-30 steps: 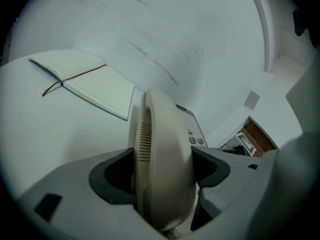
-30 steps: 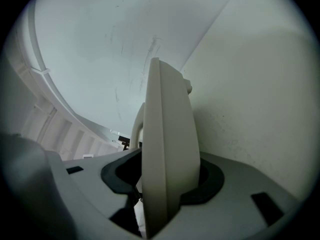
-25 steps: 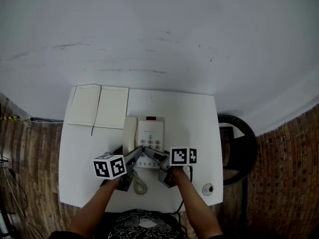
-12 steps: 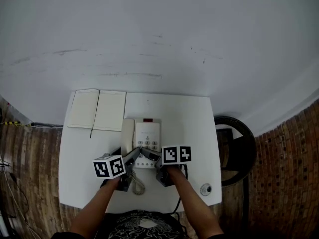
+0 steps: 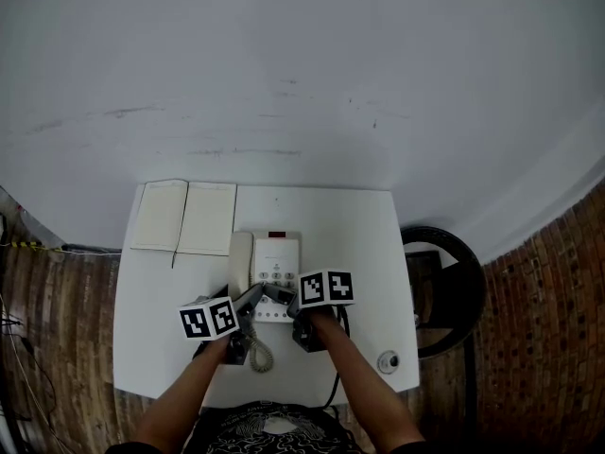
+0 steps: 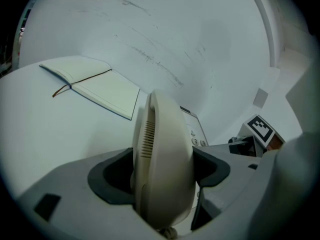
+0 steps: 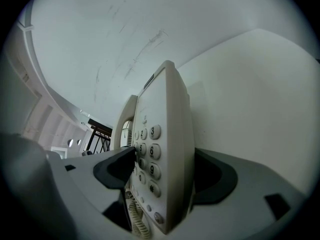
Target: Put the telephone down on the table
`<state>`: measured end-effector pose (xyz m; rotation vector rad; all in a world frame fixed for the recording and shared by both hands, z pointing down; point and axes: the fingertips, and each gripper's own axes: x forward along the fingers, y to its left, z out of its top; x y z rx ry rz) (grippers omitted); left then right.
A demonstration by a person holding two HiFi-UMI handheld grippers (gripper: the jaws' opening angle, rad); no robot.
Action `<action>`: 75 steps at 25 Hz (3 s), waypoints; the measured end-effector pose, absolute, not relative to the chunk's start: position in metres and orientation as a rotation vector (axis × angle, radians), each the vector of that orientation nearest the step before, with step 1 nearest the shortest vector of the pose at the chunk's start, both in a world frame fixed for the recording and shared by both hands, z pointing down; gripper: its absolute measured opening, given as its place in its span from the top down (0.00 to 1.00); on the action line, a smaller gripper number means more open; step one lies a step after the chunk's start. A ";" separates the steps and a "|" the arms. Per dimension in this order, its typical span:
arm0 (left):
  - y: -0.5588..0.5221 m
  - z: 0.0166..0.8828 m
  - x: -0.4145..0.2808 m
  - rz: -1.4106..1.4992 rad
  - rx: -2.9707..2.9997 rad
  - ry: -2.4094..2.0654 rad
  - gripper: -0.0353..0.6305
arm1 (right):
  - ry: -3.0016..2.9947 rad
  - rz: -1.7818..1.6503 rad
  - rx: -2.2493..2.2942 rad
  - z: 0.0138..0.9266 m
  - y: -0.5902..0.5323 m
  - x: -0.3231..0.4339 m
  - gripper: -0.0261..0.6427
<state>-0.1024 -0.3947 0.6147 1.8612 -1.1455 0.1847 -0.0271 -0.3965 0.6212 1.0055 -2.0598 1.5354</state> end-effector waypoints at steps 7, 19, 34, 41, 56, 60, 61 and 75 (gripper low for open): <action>-0.394 0.615 -0.102 0.217 1.847 -1.170 0.44 | -2.056 1.505 1.029 0.622 -0.396 -0.025 0.47; -0.390 0.611 -0.100 0.272 1.865 -1.173 0.44 | -2.063 1.467 1.000 0.622 -0.394 -0.022 0.45; -0.391 0.601 -0.102 0.268 1.886 -1.189 0.44 | -2.067 1.147 1.016 0.599 -0.407 0.010 0.46; -0.397 0.568 -0.106 0.265 1.967 -1.251 0.44 | -2.154 1.108 1.065 0.568 -0.409 0.020 0.46; -0.381 0.412 -0.101 0.209 2.325 -1.529 0.78 | -2.491 0.755 1.185 0.440 -0.392 0.030 0.70; -0.364 0.390 -0.092 0.187 2.382 -1.590 0.86 | -2.594 0.661 1.197 0.414 -0.378 0.036 0.78; -0.360 0.388 -0.090 0.186 2.387 -1.602 0.86 | -2.616 0.646 1.192 0.410 -0.375 0.037 0.78; -0.324 0.383 -0.074 0.180 2.416 -1.660 0.94 | -2.731 0.469 1.208 0.389 -0.343 0.051 0.95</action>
